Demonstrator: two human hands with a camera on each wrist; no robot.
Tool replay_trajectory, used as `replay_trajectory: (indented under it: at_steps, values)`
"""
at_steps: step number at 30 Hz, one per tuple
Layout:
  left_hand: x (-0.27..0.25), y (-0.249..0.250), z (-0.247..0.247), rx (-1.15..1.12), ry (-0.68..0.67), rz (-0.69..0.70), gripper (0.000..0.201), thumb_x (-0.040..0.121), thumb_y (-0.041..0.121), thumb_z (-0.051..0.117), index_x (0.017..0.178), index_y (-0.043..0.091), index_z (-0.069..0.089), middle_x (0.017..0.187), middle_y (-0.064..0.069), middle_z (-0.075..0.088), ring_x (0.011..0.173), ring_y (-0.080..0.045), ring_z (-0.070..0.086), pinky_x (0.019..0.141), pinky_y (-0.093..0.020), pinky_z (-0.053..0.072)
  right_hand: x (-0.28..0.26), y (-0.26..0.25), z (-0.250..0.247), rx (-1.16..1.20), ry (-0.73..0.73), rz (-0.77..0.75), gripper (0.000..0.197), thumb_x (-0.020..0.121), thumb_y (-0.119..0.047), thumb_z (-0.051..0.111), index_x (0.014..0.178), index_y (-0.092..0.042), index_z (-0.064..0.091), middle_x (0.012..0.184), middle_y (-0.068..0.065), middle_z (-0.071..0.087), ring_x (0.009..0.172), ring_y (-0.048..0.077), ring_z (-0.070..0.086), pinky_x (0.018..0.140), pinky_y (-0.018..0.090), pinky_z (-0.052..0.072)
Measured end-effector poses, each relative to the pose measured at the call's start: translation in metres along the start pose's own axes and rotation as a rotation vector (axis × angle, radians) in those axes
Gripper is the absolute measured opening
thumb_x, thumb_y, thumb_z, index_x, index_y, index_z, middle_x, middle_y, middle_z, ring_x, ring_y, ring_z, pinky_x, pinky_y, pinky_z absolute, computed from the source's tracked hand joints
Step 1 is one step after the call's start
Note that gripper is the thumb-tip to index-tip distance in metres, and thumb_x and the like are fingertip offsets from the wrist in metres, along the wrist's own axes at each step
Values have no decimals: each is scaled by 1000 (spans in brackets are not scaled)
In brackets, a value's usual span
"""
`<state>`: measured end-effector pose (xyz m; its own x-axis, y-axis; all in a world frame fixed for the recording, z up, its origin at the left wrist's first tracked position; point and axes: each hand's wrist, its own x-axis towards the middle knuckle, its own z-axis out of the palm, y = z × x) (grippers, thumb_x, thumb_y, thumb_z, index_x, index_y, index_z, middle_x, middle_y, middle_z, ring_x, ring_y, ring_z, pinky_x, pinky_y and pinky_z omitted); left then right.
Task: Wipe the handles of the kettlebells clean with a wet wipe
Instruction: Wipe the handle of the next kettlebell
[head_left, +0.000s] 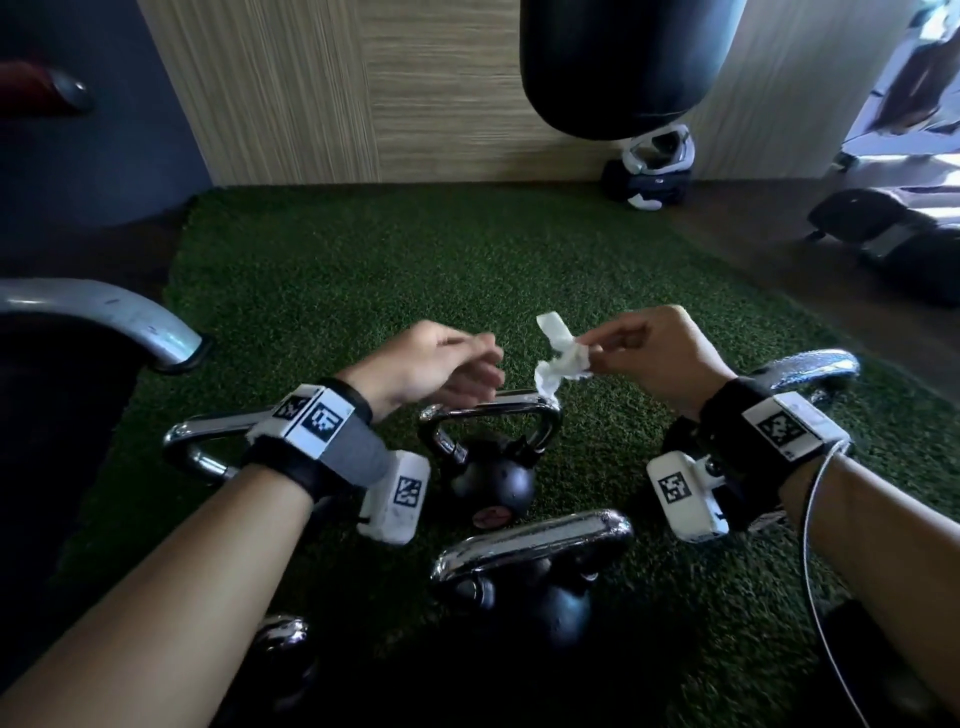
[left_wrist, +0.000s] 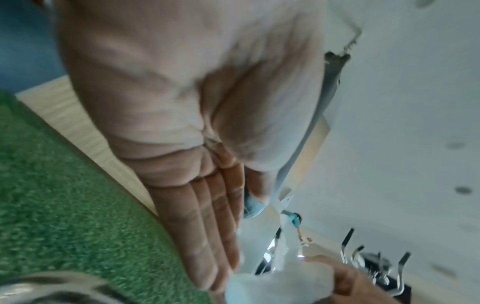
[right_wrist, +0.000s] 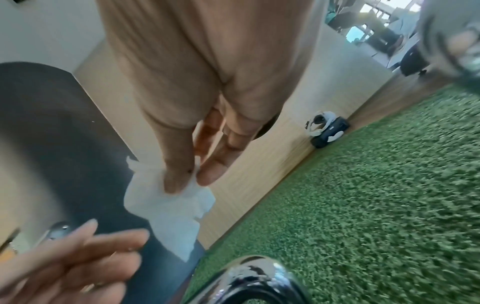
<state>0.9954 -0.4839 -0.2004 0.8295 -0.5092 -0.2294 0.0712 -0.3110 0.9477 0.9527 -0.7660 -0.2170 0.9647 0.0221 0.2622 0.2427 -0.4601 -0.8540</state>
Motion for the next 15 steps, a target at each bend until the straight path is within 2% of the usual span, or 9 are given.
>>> replay_trajectory:
  at_steps: [2,4,7,10,13,15]
  values:
    - [6,13,8,-102,16,7,42,102,38,54,124,4,64,114,-13,76,104,-29,75,93,-43,61,7,-9,7,-37,50,-49,18,78,-4,86,94,-11,82,79,-12,77,68,0,68,63,14,54]
    - [10,21,17,-210,2,-6,44,103,39,51,123,2,63,114,-14,76,103,-30,74,90,-42,62,13,-16,13,-81,65,-85,16,76,-6,88,88,-15,83,85,-8,76,74,4,71,67,16,57]
    - [13,19,29,-409,-2,5,42,105,33,52,122,-4,63,112,-21,74,96,-29,73,85,-37,63,20,-21,24,-93,74,-125,17,73,-5,90,82,-16,82,86,-3,78,78,6,74,73,22,59]
    - [17,4,33,-464,15,36,31,102,23,58,121,0,66,119,-24,72,103,-28,73,88,-36,62,23,-22,34,-58,73,-118,18,70,-5,93,79,-16,81,82,-1,80,78,14,77,76,28,63]
    - [21,-11,33,-460,56,60,23,96,12,66,116,2,70,115,-20,75,107,-30,74,89,-38,61,26,-20,42,-14,-3,-112,31,70,-7,93,95,-14,77,83,-2,80,76,10,77,71,22,61]
    - [24,-18,31,-391,128,108,25,92,13,72,116,6,72,114,-14,77,110,-29,73,90,-39,61,29,-11,40,-2,-63,-75,42,71,-14,94,108,-18,74,92,-2,80,81,9,76,74,20,61]
